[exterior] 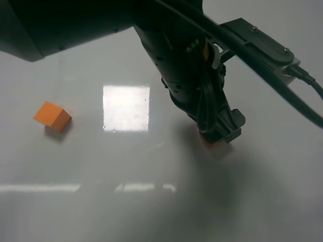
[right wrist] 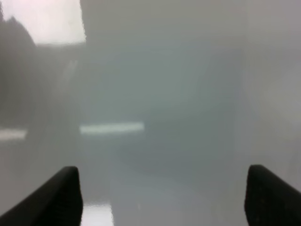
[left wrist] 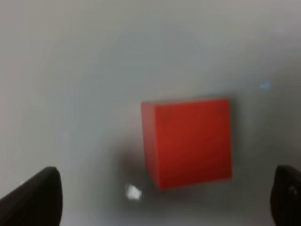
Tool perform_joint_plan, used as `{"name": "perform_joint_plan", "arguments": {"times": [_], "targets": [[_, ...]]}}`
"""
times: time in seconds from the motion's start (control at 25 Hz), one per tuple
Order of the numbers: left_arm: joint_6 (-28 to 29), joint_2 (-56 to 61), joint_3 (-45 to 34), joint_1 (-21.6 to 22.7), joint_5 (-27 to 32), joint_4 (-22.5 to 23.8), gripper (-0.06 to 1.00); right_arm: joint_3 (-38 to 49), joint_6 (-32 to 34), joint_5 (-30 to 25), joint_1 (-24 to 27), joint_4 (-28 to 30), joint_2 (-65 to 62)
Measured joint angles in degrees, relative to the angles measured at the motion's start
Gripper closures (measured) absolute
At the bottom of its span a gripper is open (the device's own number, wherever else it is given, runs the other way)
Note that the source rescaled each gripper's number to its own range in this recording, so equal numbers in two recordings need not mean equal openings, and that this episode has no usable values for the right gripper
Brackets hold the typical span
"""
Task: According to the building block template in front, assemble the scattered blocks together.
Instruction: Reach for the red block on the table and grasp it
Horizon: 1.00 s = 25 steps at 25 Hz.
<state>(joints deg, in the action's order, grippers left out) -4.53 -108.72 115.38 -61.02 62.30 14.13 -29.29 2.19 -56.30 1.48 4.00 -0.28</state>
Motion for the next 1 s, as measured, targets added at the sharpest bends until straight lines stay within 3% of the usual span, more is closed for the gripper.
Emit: {"name": "perform_joint_plan", "arguments": {"times": [0.44, 0.64, 0.8, 0.88, 1.0], "targets": [[0.0, -4.9, 0.4, -0.1, -5.2, 1.2, -0.06, 0.0, 0.0, 0.0, 0.0, 0.0, 0.0], [0.0, -6.2, 0.4, -0.1, -6.2, 1.5, 0.08, 0.0, 0.0, 0.0, 0.0, 0.0, 0.0], [0.0, -6.6, 0.4, -0.1, -6.3, 2.0, 0.33, 0.0, 0.0, 0.0, 0.0, 0.0, 0.0], [0.0, -6.6, 0.4, -0.1, -5.8, 2.9, 0.54, 0.0, 0.0, 0.0, 0.0, 0.0, 0.0], [0.0, -6.6, 0.4, -0.1, -4.9, 3.9, 0.94, 0.0, 0.0, 0.0, 0.0, 0.0, 0.0]]}}
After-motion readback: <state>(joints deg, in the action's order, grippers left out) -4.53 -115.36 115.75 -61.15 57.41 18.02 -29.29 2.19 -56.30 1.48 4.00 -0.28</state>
